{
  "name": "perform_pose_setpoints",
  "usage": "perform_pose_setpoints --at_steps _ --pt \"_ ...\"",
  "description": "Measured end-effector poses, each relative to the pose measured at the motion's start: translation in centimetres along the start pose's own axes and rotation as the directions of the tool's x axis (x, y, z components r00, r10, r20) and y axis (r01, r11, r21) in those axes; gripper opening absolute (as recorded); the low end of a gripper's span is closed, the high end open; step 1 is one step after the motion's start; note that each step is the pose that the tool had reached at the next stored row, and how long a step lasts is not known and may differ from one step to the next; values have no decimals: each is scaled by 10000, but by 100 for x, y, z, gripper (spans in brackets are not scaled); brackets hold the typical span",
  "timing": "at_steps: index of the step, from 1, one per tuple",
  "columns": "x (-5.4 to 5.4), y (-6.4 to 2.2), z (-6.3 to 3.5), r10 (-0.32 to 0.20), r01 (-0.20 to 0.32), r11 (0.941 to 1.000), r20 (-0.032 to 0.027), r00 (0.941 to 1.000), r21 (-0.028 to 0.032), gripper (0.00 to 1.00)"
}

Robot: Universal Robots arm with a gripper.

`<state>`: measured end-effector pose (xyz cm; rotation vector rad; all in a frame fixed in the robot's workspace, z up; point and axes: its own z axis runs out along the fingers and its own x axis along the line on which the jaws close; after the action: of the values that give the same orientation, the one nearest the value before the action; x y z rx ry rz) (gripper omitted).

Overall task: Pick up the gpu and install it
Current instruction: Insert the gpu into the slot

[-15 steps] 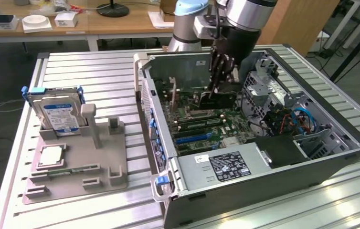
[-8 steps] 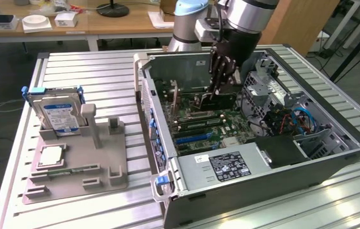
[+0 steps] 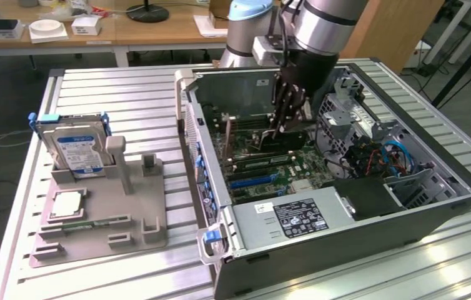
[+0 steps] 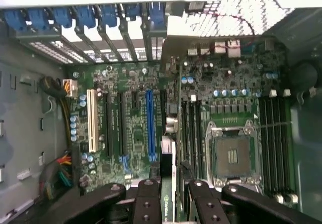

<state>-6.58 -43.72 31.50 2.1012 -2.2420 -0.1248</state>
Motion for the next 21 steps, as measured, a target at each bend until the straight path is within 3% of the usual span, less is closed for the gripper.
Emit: perform_pose_setpoints --at_steps 5,9,14,21 --pt "3 -5 51 -610 610 9981 -68 9981 -53 26" --pt "33 11 98 -653 653 9978 -76 9978 -57 26" --pt "203 2 156 -644 644 9979 -81 9979 -54 26" --pt "247 143 237 -641 640 9979 -89 9979 -33 26"
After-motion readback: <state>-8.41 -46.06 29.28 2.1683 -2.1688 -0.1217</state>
